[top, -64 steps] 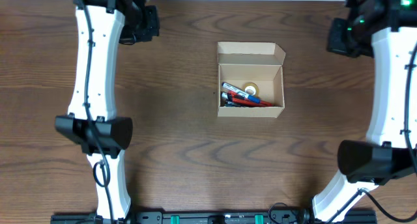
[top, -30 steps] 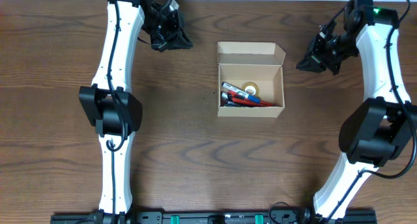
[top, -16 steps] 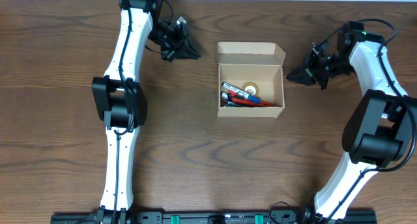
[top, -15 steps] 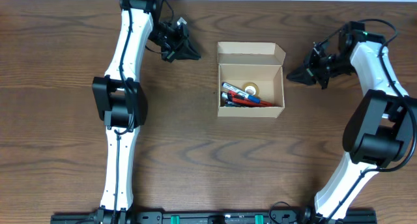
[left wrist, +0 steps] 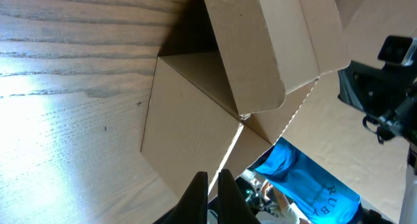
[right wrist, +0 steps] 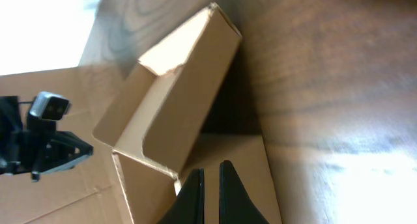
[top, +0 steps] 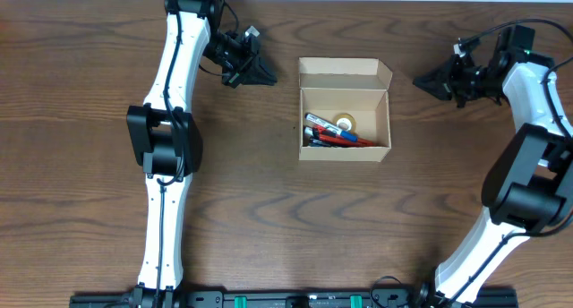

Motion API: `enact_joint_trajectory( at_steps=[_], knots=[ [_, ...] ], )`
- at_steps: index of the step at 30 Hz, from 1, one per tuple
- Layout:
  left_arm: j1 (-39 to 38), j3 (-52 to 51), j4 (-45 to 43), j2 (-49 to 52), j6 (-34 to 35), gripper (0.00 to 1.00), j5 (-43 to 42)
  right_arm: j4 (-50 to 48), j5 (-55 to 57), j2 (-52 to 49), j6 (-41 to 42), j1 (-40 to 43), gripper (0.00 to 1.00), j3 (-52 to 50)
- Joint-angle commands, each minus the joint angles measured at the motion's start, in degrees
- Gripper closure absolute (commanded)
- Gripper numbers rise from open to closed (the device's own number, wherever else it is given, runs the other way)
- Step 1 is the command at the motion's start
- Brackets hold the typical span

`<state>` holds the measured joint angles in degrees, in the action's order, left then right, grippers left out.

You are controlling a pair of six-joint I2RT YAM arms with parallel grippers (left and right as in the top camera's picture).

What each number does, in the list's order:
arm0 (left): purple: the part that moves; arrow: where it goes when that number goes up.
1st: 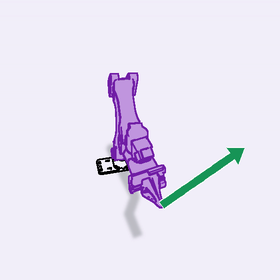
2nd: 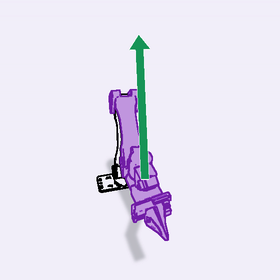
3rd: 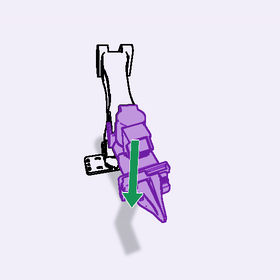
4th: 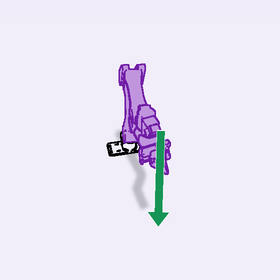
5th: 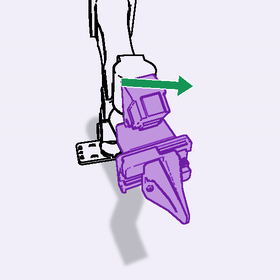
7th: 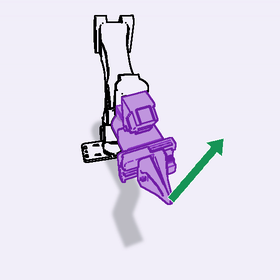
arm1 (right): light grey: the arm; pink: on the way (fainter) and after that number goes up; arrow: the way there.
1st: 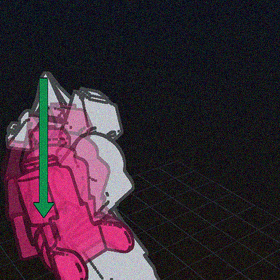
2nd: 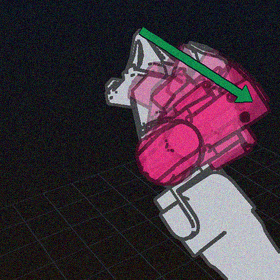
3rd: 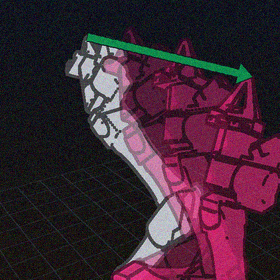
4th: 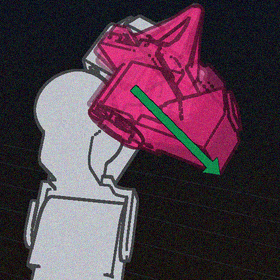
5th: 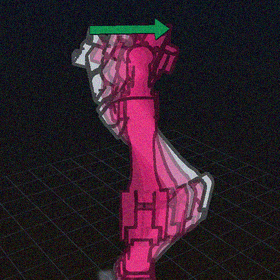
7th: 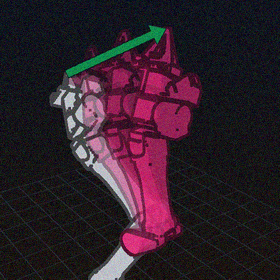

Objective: Pack container
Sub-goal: 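Move both grippers to the box lid flaps on either side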

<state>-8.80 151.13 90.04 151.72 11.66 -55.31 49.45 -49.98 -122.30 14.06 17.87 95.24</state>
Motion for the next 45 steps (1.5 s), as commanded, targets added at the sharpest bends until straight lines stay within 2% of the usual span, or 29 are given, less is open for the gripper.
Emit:
enact_joint_trajectory(
  at_steps=[1,7,14,19,27,38,45],
  knots=[
    [0.0,0.0,0.4,-0.7,-2.3,0.94,-0.7,-2.3,-7.7,-5.2,0.4,0.0,0.98,-0.1],
    [0.0,0.0,0.0,-0.7,-2.9,0.94,-0.6,-6.0,-11.1,-9.6,3.8,-0.3,0.99,0.0],
    [0.2,0.0,-2.9,-0.4,-1.1,0.94,-0.7,-13.7,-15.2,-9.7,10.5,-2.1,0.98,0.2],
    [0.2,0.0,-5.0,0.7,-0.3,0.94,-5.5,-18.5,-18.0,-9.7,15.0,-3.4,0.98,0.2],
    [0.2,0.0,-4.8,5.8,0.1,0.94,-11.7,-18.3,-18.0,-9.7,15.1,-3.9,0.98,0.2],
    [1.3,0.0,-5.0,7.3,0.4,0.94,-8.7,-16.5,-16.5,-9.7,15.3,-2.2,0.99,0.2],
    [1.9,0.0,-4.8,7.3,0.8,0.94,-8.7,-11.7,-11.7,-9.7,15.3,-0.9,0.99,0.2]
  ],
)
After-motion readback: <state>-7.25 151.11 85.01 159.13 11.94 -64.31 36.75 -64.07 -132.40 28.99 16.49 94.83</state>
